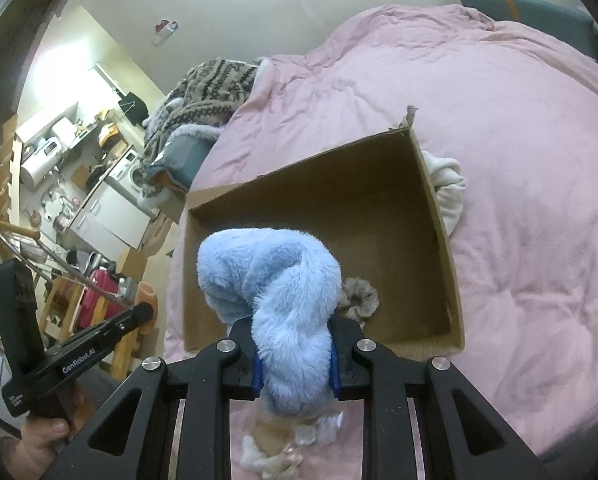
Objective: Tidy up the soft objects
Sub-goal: 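Move both held items over the box and open both tools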
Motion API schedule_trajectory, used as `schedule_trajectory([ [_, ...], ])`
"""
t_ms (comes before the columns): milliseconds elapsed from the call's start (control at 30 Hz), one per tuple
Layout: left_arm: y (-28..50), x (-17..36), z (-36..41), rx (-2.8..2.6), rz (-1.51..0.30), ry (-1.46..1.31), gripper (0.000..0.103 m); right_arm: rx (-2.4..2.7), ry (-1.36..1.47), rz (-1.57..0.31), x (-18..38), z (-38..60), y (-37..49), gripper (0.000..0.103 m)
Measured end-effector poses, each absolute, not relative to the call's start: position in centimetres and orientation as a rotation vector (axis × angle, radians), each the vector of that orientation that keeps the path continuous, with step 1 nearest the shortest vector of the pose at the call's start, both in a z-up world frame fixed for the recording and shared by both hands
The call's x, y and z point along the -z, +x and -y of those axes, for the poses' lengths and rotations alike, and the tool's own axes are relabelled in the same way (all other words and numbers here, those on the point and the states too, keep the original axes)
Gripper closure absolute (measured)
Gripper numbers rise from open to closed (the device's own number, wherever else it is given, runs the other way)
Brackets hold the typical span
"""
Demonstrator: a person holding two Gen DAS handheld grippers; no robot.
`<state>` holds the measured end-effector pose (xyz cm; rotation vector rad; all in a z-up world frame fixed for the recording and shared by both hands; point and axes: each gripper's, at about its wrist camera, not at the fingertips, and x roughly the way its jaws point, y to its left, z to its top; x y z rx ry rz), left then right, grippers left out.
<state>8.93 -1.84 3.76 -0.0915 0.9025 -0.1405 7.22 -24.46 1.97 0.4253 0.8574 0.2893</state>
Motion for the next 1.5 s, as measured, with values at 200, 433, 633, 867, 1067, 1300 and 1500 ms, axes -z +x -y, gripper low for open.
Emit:
schedule_trajectory([
  [200,9.7,-1.7,2.7,0.18,-0.874,-0.073,0.099,-0.237,0.445,-0.908,0.8,25.4,8.4,0.078],
  [433,10.3,0.2,1.9,0.15,-0.931,-0.119,0.099,-0.211,0.422,-0.937,1.8,25.2,8.6,0.078],
  [633,10.5,0.9,1.8,0.167,-0.952,-0.153,0.098,-0.181,0.41,-0.968,2.6,25.1,8.7,0.077],
  [867,10.1,0.5,2.8,0.206,-0.91,-0.112,0.098,-0.17,0.4,-0.984,3.0,25.0,8.8,0.075],
  [1067,10.1,0.6,2.8,0.199,-0.912,-0.121,0.097,-0.171,0.398,-0.982,3.0,25.0,8.8,0.069],
  [1300,9.8,0.7,3.2,0.203,-0.913,-0.107,0.084,-0.181,0.391,-0.98,2.8,24.9,8.9,0.068],
  [1500,9.4,0.5,3.6,0.18,-0.898,-0.088,0.053,-0.181,0.391,-0.919,1.9,25.0,8.4,0.04],
])
